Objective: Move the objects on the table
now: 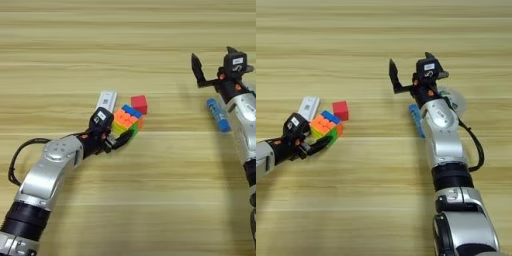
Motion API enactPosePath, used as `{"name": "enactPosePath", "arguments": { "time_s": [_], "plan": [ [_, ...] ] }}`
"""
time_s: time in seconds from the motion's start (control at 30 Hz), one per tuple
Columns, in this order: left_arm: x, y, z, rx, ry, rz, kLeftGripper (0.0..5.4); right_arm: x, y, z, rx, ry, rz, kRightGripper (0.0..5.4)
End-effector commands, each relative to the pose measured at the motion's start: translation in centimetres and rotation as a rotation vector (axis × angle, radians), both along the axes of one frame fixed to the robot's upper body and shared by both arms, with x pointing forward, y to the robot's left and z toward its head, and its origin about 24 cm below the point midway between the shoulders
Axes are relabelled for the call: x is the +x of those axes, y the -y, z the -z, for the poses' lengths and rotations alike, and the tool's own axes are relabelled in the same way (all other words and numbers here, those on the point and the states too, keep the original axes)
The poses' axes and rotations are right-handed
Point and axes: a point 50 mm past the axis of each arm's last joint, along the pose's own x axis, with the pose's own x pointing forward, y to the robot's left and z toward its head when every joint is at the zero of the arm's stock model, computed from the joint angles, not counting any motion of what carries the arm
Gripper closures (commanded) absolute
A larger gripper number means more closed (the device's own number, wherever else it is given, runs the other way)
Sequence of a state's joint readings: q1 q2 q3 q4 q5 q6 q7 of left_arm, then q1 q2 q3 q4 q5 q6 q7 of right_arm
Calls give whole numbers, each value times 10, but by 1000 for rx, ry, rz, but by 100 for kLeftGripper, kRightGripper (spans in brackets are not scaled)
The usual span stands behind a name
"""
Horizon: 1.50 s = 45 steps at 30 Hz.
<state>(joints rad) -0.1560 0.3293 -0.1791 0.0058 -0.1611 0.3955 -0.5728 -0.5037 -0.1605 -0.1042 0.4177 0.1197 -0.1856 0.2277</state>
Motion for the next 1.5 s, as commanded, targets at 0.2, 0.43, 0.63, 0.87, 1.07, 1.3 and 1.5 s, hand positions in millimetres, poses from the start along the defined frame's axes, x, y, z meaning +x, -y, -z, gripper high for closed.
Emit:
{"name": "enactPosePath", "arguments": {
  "time_s": [0.2, 0.43, 0.63, 0.87, 1.07, 1.3, 1.5],
  "plan": [
    [7, -4, -22, -16, 93, -6, 211, 1, 3, -8, 0, 27, 7, 0],
    [5, 4, -37, -44, 136, 42, 211, 0, 6, -12, 5, 39, 17, 0],
    [5, 16, -50, -75, 163, 91, 211, 0, 8, -13, 7, 43, 24, 0],
    [7, 41, -59, -106, 168, 182, 211, -1, 12, -15, 15, 52, 41, 0],
    [16, 54, -55, -119, 144, 208, 211, -3, 17, -18, 23, 68, 62, 0],
    [28, 71, -52, -127, 127, 247, 211, -6, 21, -23, 27, 86, 79, 0],
    [36, 91, -44, -140, 75, 310, 211, -7, 22, -23, 30, 86, 86, 0]
  ]
}}
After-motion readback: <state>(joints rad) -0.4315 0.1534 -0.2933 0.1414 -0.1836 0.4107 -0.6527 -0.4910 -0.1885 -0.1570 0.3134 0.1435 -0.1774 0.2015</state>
